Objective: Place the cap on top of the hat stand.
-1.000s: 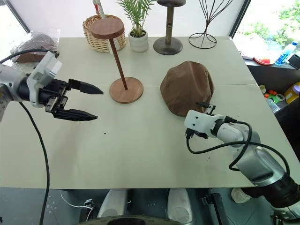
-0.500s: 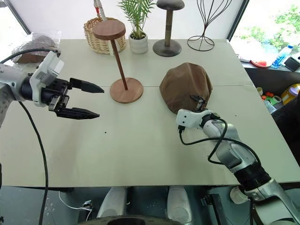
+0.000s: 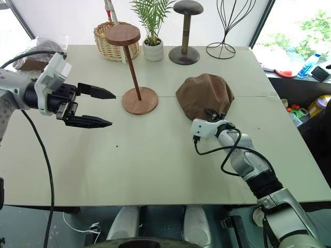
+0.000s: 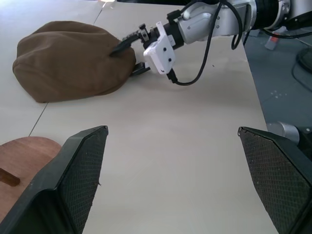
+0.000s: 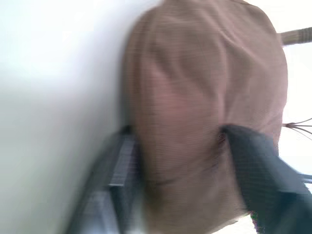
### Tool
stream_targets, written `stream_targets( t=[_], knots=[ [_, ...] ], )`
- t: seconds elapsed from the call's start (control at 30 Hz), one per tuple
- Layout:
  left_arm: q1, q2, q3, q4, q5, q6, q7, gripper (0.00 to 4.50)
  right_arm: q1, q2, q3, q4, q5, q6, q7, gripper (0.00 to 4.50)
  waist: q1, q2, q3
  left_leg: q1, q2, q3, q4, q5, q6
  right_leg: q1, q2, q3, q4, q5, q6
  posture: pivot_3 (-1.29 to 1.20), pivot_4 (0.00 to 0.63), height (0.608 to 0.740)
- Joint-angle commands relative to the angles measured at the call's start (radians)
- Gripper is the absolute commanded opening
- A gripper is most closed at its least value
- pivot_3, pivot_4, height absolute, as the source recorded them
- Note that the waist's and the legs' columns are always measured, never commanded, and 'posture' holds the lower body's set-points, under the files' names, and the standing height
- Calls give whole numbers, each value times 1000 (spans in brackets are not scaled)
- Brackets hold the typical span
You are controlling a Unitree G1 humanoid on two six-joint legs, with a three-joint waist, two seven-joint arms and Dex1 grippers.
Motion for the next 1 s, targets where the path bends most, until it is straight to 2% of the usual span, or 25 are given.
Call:
stream_targets(
  t=[0.03,0.1,0.17,0.43,0.63,0.8,1.0],
  knots=[
    [-33,-1,21,-6,-4,-1,4,4500,22,9,-3,48,-11,21,15,1098,4,0,0,0,0,0,-1,0,0,0,0,0,0,0,0,0,150,728],
    [-34,-4,19,-5,-2,-3,5,4500,28,8,-9,40,-5,19,24,406,3,0,0,0,0,0,-1,0,0,0,0,0,0,0,0,0,150,728],
    [-36,-7,18,-3,0,-4,5,4500,33,8,-19,30,-4,22,21,21,3,0,0,-1,0,0,-2,0,0,-1,0,0,0,0,0,0,150,728],
    [-30,-21,43,-1,-14,12,33,4500,18,5,-69,-42,-2,50,28,21,4,0,1,-1,0,0,-3,0,0,-1,0,0,0,-1,1,0,150,728],
    [2,-29,124,-24,-57,57,125,4500,-53,-46,-160,-229,36,64,121,21,3,4,6,-4,0,1,-4,0,0,-5,0,0,-1,0,0,0,150,728],
    [50,-12,237,-40,-105,113,206,4500,-257,-79,-219,-291,102,49,219,21,-8,8,13,-7,0,3,-7,0,0,-12,1,2,0,1,-1,0,150,728],
    [85,14,363,-52,-165,177,290,4500,-605,-16,-188,-152,151,-28,233,21,-19,9,18,-8,0,3,-14,0,0,-17,2,3,2,2,4,0,150,728]
  ],
)
